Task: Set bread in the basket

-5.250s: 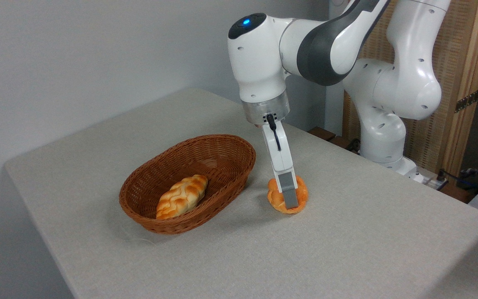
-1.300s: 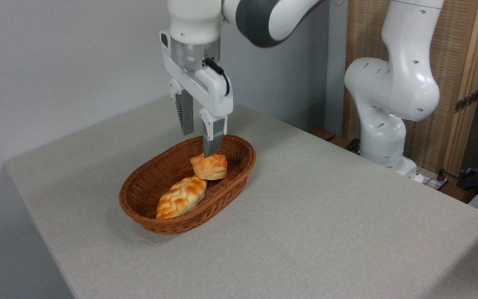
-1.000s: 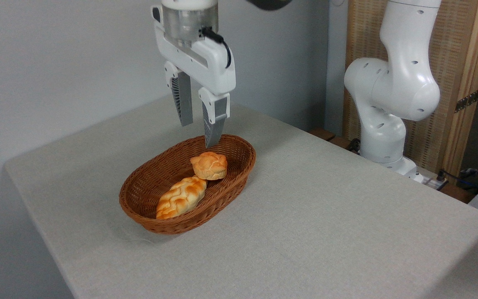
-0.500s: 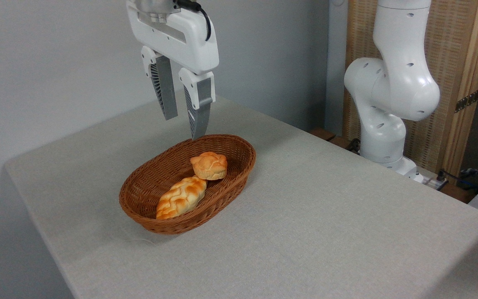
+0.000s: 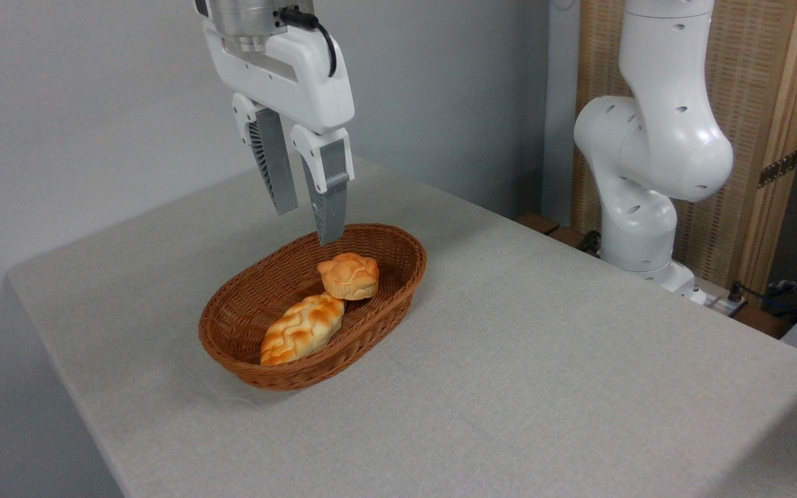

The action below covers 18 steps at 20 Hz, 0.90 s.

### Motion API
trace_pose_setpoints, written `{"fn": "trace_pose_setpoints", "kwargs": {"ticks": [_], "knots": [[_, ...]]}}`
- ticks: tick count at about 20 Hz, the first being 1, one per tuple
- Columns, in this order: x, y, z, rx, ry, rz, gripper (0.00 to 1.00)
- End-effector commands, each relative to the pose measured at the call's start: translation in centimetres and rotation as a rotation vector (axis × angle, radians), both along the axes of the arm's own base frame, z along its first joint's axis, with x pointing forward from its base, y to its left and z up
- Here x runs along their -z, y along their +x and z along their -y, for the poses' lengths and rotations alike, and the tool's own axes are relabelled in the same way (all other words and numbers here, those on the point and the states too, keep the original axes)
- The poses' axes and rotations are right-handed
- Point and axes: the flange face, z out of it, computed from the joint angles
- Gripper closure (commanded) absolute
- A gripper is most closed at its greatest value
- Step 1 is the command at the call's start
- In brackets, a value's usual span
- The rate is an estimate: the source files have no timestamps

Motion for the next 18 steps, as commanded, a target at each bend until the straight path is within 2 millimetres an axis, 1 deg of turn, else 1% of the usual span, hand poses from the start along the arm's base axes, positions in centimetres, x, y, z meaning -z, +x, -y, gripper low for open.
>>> {"fn": "trace_pose_setpoints", "kwargs": {"ticks": [1,5,8,10,13,15,18], "knots": [[-0.18,0.08,0.9,-0.009,0.054,-0.016,0.0],[-0.09,0.13,0.85,-0.02,0.059,-0.017,0.0],[-0.72,0.22,0.63,-0.026,0.056,-0.006,0.0],[-0.75,0.03,0.35,-0.031,0.058,-0.022,0.0],[-0.73,-0.05,0.84,-0.02,0.058,-0.024,0.0],[-0.73,0.03,0.2,-0.031,0.056,-0.024,0.0],[-0.73,0.03,0.13,-0.032,0.055,-0.025,0.0]]}}
